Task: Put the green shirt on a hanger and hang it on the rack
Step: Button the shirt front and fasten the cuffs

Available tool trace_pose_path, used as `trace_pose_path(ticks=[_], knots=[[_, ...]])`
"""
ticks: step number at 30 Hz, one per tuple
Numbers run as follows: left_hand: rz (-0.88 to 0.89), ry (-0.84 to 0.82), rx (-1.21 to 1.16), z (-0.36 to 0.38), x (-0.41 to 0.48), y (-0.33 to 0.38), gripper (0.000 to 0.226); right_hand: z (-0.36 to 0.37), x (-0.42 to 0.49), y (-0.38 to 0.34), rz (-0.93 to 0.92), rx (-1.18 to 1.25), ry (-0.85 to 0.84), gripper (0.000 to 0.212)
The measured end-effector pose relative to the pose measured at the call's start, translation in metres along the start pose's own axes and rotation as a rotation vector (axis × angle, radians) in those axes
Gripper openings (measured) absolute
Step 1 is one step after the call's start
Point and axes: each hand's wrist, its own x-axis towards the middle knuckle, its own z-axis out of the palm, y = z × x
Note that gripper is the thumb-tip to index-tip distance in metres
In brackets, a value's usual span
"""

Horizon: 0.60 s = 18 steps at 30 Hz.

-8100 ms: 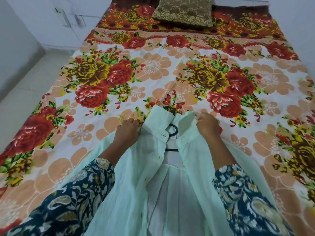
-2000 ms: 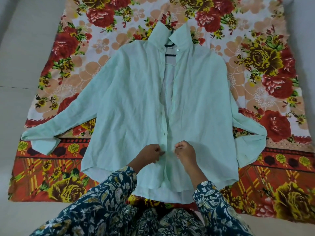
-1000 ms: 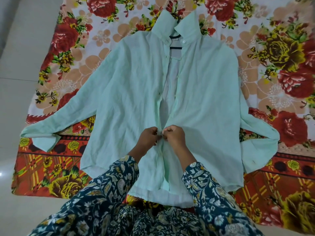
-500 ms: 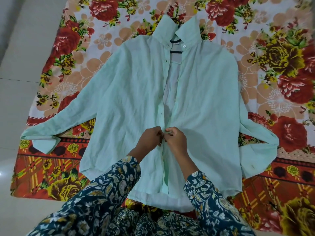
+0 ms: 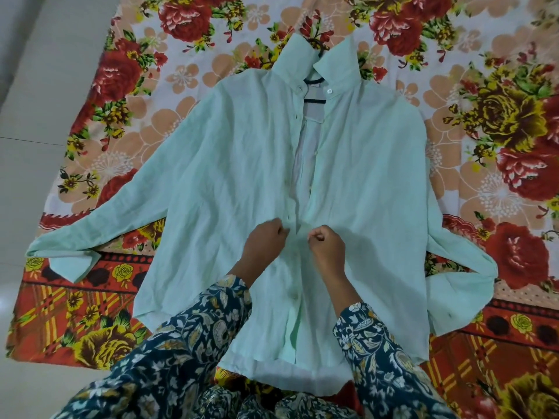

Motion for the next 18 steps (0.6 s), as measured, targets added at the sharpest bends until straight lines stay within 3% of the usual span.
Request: trace_pose_path(ticks=[2,6,10,12,14,18], knots=[[0.072,0.099,0.117,0.002,0.015,0.016,0.020,0.001,0.015,-0.013,-0.040,-0.016,0.006,0.014],[0.014,0.069,0.389,0.016,0.044,0.026,0.035,0.011,0.044,-0.025,-0.081,-0.245,-0.068,0.021],[0.009,0.034,0.382,0.017,0.050,0.021,0.025,0.020,0.053,-0.024,-0.131,-0.513,-0.134,0.020],[-0.005,0.040,0.167,0.012,0.051,0.013,0.013,0.022,0.052,-0.024,-0.127,-0.553,-0.132,0.020],[-0.097,0.068,-0.158,0.007,0.053,0.003,0.018,0.021,0.052,-0.023,-0.100,-0.463,-0.089,0.018],[-0.242,-0.039,-0.873,-0.002,0.045,-0.009,0.017,0.010,0.052,-0.027,0.054,0.021,-0.010,0.024]])
